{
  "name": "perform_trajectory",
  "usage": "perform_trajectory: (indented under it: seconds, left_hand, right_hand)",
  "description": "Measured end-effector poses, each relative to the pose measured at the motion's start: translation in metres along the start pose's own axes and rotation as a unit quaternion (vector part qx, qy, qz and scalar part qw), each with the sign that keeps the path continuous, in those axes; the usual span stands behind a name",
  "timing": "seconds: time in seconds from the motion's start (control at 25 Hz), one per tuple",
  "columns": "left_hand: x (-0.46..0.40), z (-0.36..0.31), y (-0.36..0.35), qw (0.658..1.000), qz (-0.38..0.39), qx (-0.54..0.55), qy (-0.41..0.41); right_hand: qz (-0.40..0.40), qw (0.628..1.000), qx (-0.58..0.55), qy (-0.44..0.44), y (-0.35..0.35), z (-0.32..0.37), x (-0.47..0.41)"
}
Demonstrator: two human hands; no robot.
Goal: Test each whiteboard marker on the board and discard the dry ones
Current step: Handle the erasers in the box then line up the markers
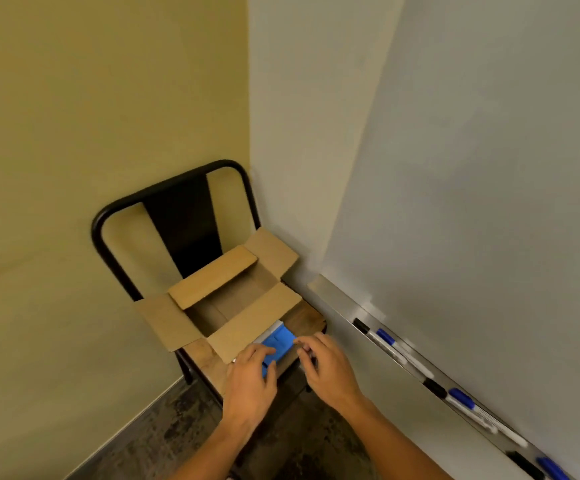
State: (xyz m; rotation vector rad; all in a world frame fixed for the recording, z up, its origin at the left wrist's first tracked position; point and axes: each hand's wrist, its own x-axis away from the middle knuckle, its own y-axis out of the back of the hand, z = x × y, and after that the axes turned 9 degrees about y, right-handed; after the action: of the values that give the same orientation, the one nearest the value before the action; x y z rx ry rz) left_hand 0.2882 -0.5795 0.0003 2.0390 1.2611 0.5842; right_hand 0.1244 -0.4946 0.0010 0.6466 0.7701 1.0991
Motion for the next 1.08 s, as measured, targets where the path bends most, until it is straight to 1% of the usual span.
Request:
perform_trajectory:
  seconds: [0.12,0.32,0.4,0.48,0.56,0.64,0.76,0.84,0.92,0.96,1.08]
  left_hand:
    - [-0.001,0.023,0.017,1.0,-0.005,0.004,0.006]
    - [0.001,0.035,0.032,0.999,-0.018,-0.02,-0.028]
    - [-0.002,0.038,0.036,0.998,-0.037,-0.012,-0.046]
    - [-0.008,0.04,0.04,0.996,-0.071,0.001,-0.056]
    - [-0.015,0.043,0.046,0.993,-0.116,0.025,-0.02]
    - [-0.021,0.046,0.053,0.984,-0.162,0.059,0.04]
    - [-0.031,0.048,0.063,0.963,-0.241,0.06,0.11]
    - [-0.041,0.048,0.067,0.944,-0.275,0.073,0.164]
    - [-0.052,0.049,0.069,0.935,-0.28,0.089,0.2]
    - [-0.058,0.049,0.07,0.935,-0.272,0.099,0.203]
    - [-0.07,0.048,0.072,0.945,-0.249,0.12,0.176]
  right_hand:
    - [0.032,0.999,-0.01,0.016,-0.022,0.012,-0.028]
    - [0.051,0.998,-0.011,0.026,-0.042,0.028,-0.058]
    - [0.047,0.998,-0.013,0.029,-0.043,0.03,-0.068]
    - [0.047,0.998,-0.015,0.031,-0.042,0.031,-0.08]
    - [0.056,0.998,-0.012,0.037,-0.04,0.031,-0.093]
    - [0.073,0.996,-0.014,0.053,-0.039,0.032,-0.108]
    - [0.12,0.99,-0.007,0.08,-0.041,0.032,-0.13]
    - [0.142,0.986,0.005,0.083,-0.043,0.031,-0.141]
    - [0.15,0.985,0.019,0.079,-0.045,0.028,-0.147]
    - [0.154,0.985,0.027,0.076,-0.046,0.026,-0.149]
    - [0.162,0.981,0.067,0.086,-0.049,0.021,-0.153]
